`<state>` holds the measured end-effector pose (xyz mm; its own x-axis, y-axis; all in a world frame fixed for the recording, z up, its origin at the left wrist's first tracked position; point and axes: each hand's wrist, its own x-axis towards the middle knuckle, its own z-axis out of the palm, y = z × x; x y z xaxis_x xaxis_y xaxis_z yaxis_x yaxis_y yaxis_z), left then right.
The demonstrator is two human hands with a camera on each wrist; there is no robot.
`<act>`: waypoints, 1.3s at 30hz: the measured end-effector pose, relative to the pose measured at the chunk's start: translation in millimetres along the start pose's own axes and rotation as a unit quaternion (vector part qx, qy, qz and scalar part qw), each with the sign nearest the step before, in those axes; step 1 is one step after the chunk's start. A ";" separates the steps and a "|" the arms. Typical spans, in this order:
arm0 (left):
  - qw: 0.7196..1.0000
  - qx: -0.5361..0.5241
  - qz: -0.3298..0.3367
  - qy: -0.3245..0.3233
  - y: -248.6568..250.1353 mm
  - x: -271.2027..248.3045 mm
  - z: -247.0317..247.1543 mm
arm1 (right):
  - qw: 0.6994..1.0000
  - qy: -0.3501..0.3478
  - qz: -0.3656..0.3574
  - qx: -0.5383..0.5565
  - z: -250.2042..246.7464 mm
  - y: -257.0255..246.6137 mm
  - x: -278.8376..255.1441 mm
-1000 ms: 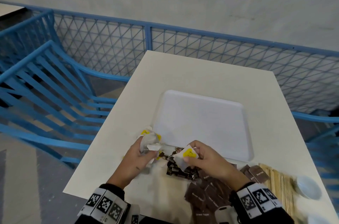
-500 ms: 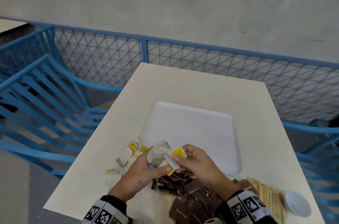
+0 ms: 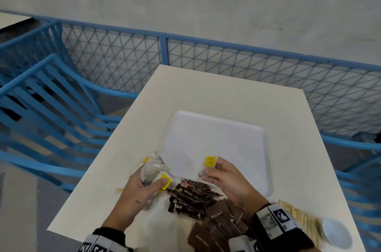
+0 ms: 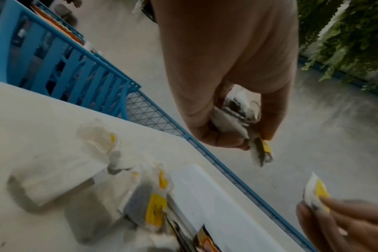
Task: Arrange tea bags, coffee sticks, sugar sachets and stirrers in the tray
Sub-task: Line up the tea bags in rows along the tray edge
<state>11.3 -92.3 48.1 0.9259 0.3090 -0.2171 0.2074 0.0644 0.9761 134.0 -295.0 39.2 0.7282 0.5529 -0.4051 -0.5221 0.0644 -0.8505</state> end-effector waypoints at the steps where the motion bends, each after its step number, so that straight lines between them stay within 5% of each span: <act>1: 1.000 -0.001 0.003 0.010 2.6 2.3 -3.7 | 1.000 0.002 0.005 -0.003 -0.1 -0.2 6.5; 13: 0.999 0.046 0.018 0.018 10.8 68.2 -41.6 | 0.968 0.201 0.031 -0.145 23.1 -16.3 139.9; 20: 0.998 0.049 -0.021 0.018 -3.2 96.2 -55.2 | 0.969 0.234 0.030 -0.078 33.4 -23.8 212.9; 28: 0.997 0.040 -0.061 0.012 -13.8 111.1 -59.1 | 0.930 0.286 0.024 -0.229 33.1 -20.0 262.2; 39: 0.997 0.053 -0.054 0.010 -11.2 122.1 -57.8 | 0.916 0.265 0.018 -0.300 30.5 -18.9 266.4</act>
<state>103.8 -0.4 10.9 0.8904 0.3246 -0.3192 0.3381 -0.0021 0.9411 324.4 -123.6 -42.4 0.9115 0.0551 -0.4075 -0.3272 -0.5030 -0.7999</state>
